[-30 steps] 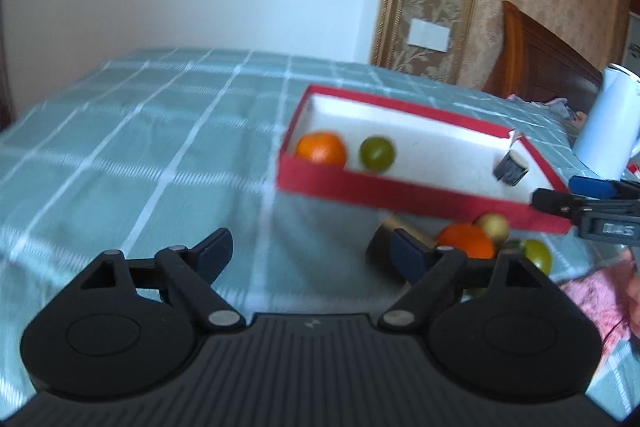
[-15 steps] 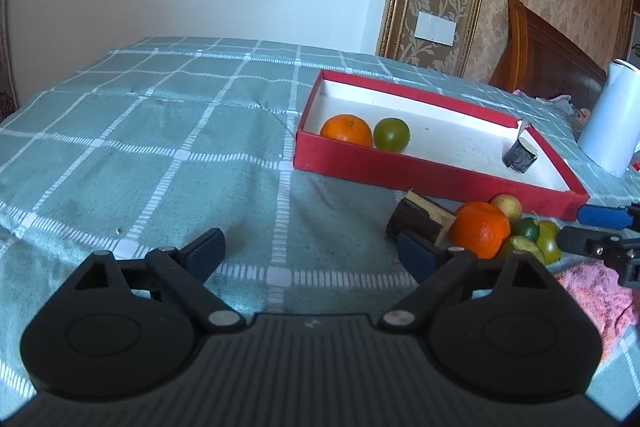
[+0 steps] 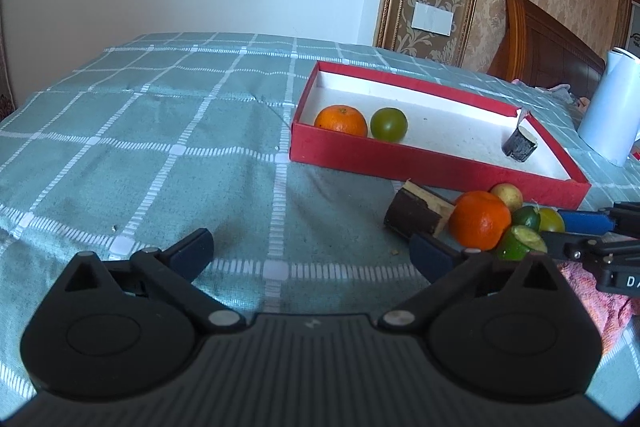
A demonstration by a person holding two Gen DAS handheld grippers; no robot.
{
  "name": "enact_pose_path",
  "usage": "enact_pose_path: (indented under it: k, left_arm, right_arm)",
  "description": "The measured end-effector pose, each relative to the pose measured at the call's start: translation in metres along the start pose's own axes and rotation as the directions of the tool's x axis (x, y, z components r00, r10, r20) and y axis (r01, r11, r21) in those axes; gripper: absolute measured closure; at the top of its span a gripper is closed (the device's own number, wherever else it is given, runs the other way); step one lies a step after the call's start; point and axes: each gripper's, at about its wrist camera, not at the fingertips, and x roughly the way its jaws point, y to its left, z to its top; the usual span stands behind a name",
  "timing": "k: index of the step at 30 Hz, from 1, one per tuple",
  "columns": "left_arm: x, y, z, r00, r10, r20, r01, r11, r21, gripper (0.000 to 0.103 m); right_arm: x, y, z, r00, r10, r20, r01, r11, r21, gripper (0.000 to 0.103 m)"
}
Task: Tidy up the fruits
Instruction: 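Close the right gripper on the green tomato with a stem, then carry the green tomato into the red box and open the right gripper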
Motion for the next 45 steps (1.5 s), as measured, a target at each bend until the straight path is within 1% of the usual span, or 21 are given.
enact_pose_path:
  k: [3, 4, 5, 9, 14, 19, 24, 28, 31, 37, 43, 45]
  left_arm:
    - [0.000, 0.000, 0.000, 1.000, 0.001, -0.005, -0.001, 1.000, 0.001, 0.000]
    - [0.001, 0.000, 0.000, 1.000, 0.001, -0.007, -0.001, 1.000, 0.001, 0.000]
    - [0.001, 0.000, 0.000, 1.000, 0.001, -0.008, -0.001, 1.000, 0.001, 0.000]
    - [0.001, 0.000, 0.000, 1.000, 0.001, -0.011, -0.001, 1.000, 0.004, 0.000]
    - [0.001, 0.000, 0.000, 1.000, 0.000, -0.011, 0.000, 1.000, 0.005, 0.000]
    - [0.001, -0.001, -0.001, 1.000, 0.001, -0.011, -0.001, 1.000, 0.005, 0.000]
    - [0.001, -0.001, -0.001, 1.000, 0.000, -0.011, 0.001, 1.000, 0.007, 0.000]
    - [0.001, -0.001, -0.001, 1.000, -0.001, -0.011, 0.001, 1.000, 0.006, 0.000]
    - [0.001, -0.001, -0.001, 1.000, 0.000, -0.011, 0.001, 1.000, 0.006, 0.000]
    - [0.001, -0.001, -0.001, 1.000, 0.000, -0.012, 0.000, 1.000, 0.008, 0.000]
    - [0.001, -0.001, -0.001, 1.000, 0.000, -0.012, 0.000, 1.000, 0.008, 0.000]
    - [0.001, -0.001, -0.001, 1.000, 0.000, -0.012, 0.000, 1.000, 0.008, 0.000]
  right_arm:
    - [0.000, 0.002, 0.000, 1.000, -0.016, 0.011, 0.016, 1.000, -0.012, 0.060]
    - [0.000, 0.003, 0.000, 1.000, -0.012, 0.011, 0.012, 1.000, -0.014, 0.066]
    - [0.001, 0.003, 0.000, 1.000, -0.003, 0.007, 0.003, 1.000, -0.016, 0.069]
    - [0.001, 0.008, -0.002, 1.000, -0.019, 0.016, 0.020, 0.999, -0.046, 0.070]
    - [-0.002, 0.005, -0.002, 0.999, -0.024, 0.028, 0.024, 1.000, -0.018, 0.070]
    - [-0.015, -0.002, 0.002, 0.996, -0.038, 0.075, 0.037, 0.999, 0.012, 0.070]
    - [-0.021, -0.015, 0.010, 0.992, -0.072, 0.106, 0.067, 0.997, 0.048, 0.070]
    - [-0.018, -0.029, 0.021, 0.987, -0.110, 0.120, 0.101, 0.992, 0.079, 0.070]
    - [-0.009, -0.040, 0.029, 0.984, -0.140, 0.113, 0.130, 0.987, 0.097, 0.070]
    - [0.019, -0.058, 0.041, 0.982, -0.179, 0.063, 0.171, 0.979, 0.115, 0.070]
    - [0.043, -0.065, 0.046, 0.983, -0.183, -0.003, 0.182, 0.977, 0.107, 0.070]
    - [0.048, -0.066, 0.046, 0.982, -0.187, -0.014, 0.187, 0.976, 0.107, 0.070]
